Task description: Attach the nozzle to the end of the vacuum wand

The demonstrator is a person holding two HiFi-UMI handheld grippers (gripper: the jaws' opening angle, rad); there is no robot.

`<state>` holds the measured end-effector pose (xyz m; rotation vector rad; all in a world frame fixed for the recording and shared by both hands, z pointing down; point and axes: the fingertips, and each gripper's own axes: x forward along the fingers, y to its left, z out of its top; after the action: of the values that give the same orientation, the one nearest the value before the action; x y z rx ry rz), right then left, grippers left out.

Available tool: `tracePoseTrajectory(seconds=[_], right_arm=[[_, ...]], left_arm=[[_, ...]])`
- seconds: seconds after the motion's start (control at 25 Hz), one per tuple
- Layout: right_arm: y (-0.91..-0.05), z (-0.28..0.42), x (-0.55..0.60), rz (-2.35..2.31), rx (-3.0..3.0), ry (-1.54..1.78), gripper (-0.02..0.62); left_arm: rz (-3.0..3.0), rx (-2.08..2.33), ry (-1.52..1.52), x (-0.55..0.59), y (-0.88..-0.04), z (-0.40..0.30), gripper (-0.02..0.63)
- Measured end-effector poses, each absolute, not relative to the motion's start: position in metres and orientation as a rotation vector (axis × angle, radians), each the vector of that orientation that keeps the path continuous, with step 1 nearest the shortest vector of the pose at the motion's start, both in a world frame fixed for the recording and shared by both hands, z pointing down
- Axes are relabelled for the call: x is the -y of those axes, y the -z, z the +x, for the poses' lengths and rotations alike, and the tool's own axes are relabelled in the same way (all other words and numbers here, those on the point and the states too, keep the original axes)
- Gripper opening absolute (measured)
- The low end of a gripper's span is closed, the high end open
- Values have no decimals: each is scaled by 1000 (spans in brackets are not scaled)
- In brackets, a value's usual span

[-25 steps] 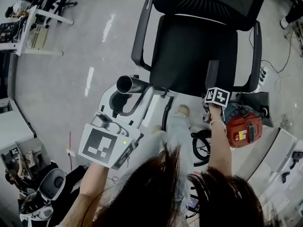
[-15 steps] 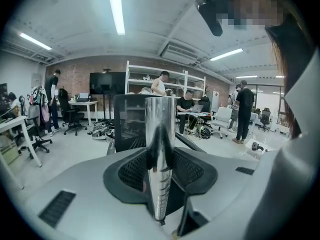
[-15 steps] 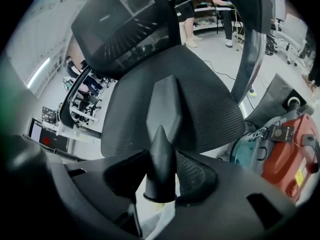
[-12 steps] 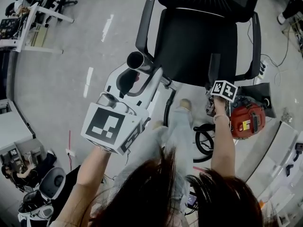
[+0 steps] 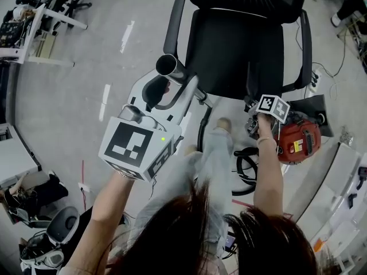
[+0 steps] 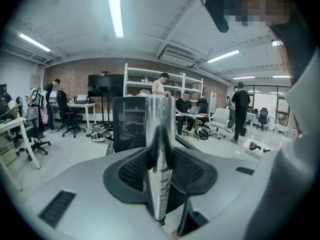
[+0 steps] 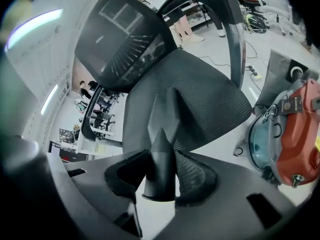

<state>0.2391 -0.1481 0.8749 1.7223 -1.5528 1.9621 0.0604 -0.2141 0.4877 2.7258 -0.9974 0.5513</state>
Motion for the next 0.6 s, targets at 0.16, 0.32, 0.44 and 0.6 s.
tracePoseTrajectory(seconds=[0.16,0.32,0.44,0.6], right_arm=[[-871,233,144,1731,1583,-2063,181],[-861,230,140,1746,1624,-2136,181],[-852,227,136,1748,1638,-2175,181],[-838,226,131,1751,1653,-2197,181]], left_arm=[[2736,986,-547,211,-486,61,155],[2742,977,-559,209,-486,65,155],[2744,971,-572,207,-485,67,155],[2747,962,-582,206,-484,71,155]])
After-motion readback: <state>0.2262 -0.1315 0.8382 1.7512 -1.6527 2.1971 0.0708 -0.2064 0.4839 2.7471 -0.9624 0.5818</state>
